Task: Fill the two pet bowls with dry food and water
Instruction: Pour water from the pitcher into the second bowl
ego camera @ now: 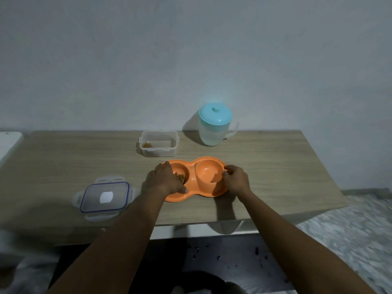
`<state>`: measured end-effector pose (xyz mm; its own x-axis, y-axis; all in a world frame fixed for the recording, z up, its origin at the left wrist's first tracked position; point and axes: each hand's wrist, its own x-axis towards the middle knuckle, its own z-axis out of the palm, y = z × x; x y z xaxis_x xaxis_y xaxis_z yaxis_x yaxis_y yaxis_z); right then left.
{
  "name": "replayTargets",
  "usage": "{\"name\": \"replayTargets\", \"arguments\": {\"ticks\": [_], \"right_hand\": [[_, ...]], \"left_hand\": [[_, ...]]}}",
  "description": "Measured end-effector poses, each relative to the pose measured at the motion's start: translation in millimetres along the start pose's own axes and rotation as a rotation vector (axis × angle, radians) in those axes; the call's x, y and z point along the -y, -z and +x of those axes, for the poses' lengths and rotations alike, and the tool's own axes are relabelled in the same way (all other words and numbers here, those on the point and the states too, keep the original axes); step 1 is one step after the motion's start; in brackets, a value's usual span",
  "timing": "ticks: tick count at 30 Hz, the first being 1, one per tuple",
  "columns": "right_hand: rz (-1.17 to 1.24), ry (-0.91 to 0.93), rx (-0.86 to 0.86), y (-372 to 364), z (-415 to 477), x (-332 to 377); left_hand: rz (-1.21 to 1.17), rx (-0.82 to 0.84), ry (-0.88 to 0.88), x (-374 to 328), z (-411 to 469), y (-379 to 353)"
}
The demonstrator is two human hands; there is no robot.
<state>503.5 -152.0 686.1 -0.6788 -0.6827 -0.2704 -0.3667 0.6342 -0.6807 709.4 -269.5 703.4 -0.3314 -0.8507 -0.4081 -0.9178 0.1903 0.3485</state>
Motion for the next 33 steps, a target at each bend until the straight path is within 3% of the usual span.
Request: {"name": "replayTargets", "arguments": {"ticks": [4, 12, 17, 24, 29, 33], "right_hand": [[0.095, 0.007, -0.003, 15.7, 13.7, 7.2], [0.311, 0.124, -0.286, 63.5, 80.7, 72.2], [0.308, 0.140, -0.121, 68.1, 117.5, 96.9], [0.290, 0.022, -0.038, 61.5, 121.1, 89.8], [0.635, -0.084, 0.130, 56.0, 112.1, 81.4], [0.782, -0.126, 0.067, 56.1, 100.9, 75.3]], "left_hand": [[-0.062, -0.029, 0.030, -11.8, 2.2, -1.8], [-0.163, -0.042, 0.112, -19.8, 2.2, -2.8], [-0.186, -0.038, 0.148, -24.6, 1.2, -2.2], [-0.200, -0.033, 0.158, -28.6, -1.6, 0.9], [-0.201, -0.030, 0.156, -29.5, -3.0, 2.5], [-0.226, -0.040, 0.154, -28.5, -5.0, 1.7]]}}
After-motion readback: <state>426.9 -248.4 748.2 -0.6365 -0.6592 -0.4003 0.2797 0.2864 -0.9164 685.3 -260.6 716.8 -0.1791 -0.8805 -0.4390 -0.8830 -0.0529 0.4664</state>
